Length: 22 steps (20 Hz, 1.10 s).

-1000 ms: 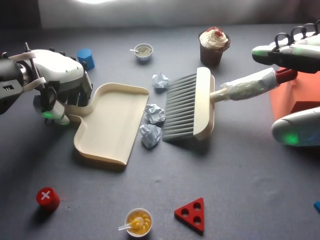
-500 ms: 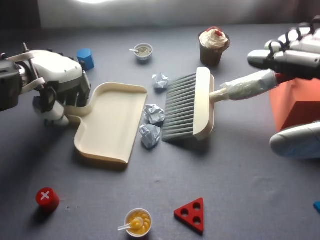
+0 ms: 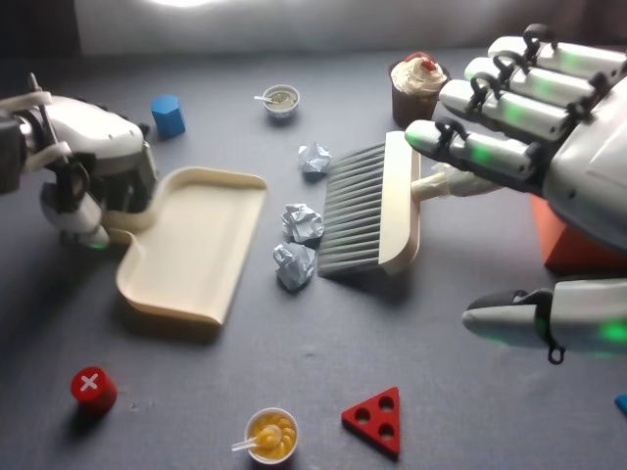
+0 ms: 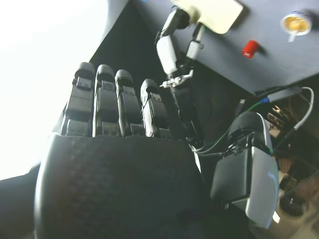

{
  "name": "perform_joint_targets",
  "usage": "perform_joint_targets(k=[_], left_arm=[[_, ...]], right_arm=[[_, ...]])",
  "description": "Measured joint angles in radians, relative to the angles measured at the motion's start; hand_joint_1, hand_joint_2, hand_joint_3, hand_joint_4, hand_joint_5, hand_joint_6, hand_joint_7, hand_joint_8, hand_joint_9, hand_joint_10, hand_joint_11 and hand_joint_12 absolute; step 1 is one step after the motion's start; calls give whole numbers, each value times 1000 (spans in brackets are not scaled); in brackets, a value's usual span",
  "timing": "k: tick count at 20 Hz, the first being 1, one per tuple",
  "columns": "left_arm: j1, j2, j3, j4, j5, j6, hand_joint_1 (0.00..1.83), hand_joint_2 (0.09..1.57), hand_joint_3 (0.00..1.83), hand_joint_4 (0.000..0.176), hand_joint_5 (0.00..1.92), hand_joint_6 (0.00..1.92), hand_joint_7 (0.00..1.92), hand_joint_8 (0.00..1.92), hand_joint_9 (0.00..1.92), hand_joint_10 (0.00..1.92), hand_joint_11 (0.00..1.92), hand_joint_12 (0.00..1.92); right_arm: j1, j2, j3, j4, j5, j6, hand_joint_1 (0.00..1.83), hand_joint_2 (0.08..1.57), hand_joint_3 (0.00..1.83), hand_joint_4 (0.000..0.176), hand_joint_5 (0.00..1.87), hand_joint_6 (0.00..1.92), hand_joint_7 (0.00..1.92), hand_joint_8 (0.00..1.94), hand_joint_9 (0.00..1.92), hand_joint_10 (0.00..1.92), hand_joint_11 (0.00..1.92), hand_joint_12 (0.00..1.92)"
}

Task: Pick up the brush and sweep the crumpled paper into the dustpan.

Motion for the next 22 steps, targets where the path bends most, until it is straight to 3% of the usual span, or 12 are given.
perform_joint_targets(k=[3, 5, 9, 16, 22], left_arm=[[-10, -2, 18, 23, -4, 5, 1391, 1055, 1, 0, 1033, 861, 1147, 541, 1051, 1052, 884, 954], [-10, -6, 29, 26, -3, 5, 1392, 1054, 0, 0, 1030, 832, 1152, 562, 1054, 1053, 882, 955], [-32, -9, 49, 43, -4, 6, 1392, 1053, 1, 0, 1049, 812, 1147, 557, 1049, 1063, 877, 983], [-47, -21, 66, 51, -47, 6, 1391, 1059, 0, 0, 1016, 859, 1154, 547, 1038, 1088, 877, 994], [-33, -32, 66, 45, -93, 6, 1387, 1069, 0, 0, 1024, 856, 1088, 637, 1021, 1122, 819, 1045]], right_arm=[[-38, -84, -6, 59, -159, -138, 497, 1030, 1, 0, 0, 0, 0, 0, 47, 3, 92, 23], [-66, -132, 5, 131, -254, -241, 755, 976, 0, 0, 0, 0, 30, 11, 72, 11, 124, 35], [-117, -209, 51, 247, -435, -357, 1014, 999, 0, 0, 0, 0, 13, 0, 66, 5, 122, 30], [-129, -322, 98, 308, -572, -449, 1241, 955, 0, 0, 65, 15, 146, 8, 164, 8, 177, 41], [-136, -430, 192, 325, -616, -499, 1196, 970, 0, 0, 91, 8, 95, 4, 159, 5, 207, 44]])
